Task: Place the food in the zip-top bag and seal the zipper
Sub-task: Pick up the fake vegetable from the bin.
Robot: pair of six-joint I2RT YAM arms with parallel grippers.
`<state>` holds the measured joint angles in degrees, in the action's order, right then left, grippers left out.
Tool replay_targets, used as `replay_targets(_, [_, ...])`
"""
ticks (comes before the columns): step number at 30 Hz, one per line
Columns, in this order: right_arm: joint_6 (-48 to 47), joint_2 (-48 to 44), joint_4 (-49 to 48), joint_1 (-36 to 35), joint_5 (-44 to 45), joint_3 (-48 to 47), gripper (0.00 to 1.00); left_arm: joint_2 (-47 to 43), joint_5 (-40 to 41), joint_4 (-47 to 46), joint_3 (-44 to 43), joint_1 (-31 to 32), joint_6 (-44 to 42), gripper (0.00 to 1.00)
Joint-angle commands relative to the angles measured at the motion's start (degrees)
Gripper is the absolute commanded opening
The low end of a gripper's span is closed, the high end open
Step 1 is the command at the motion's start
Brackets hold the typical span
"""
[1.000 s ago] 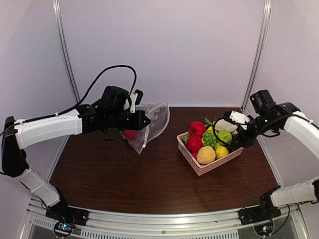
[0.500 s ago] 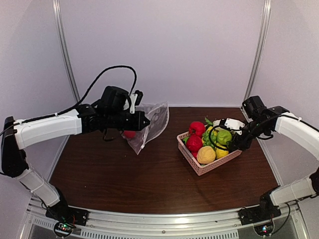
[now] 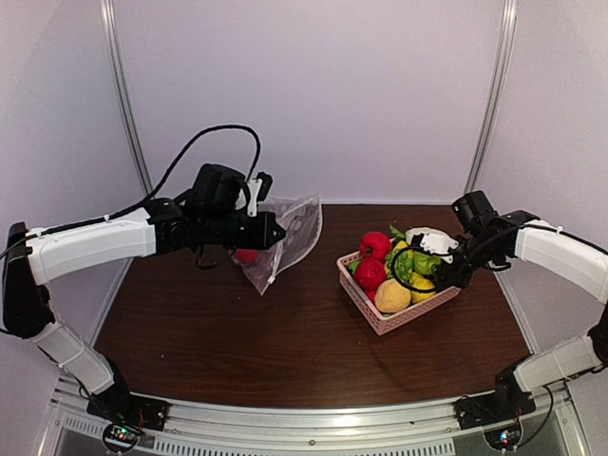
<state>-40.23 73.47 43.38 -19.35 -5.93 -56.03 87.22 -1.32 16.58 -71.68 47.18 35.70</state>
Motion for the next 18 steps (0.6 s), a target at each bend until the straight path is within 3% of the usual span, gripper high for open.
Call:
replay_targets(1, [1.79, -2.60, 4.42, -0.51, 2.33, -2.42, 0.35, 0.00, -0.58, -0.82, -1.36, -0.55, 0.16, 0.00])
replay_targets(10, [2.43, -8.39, 18.11, -0.55, -8.88, -14.29, 0.27, 1.83, -0.63, -0.88, -2.32, -0.51, -0.17, 0.00])
replay_targets(14, [2.51, -6.51, 20.62, -0.57, -22.90, -21.17, 0.26, 3.27, -2.03, -0.96, -3.60, -0.51, 0.15, 0.00])
replay_targets(18, [6.69, -2.36, 16.75, -1.22, -39.01, -28.45, 0.23, 4.52, -2.76, -0.94, -5.03, -0.51, 0.62, 0.00])
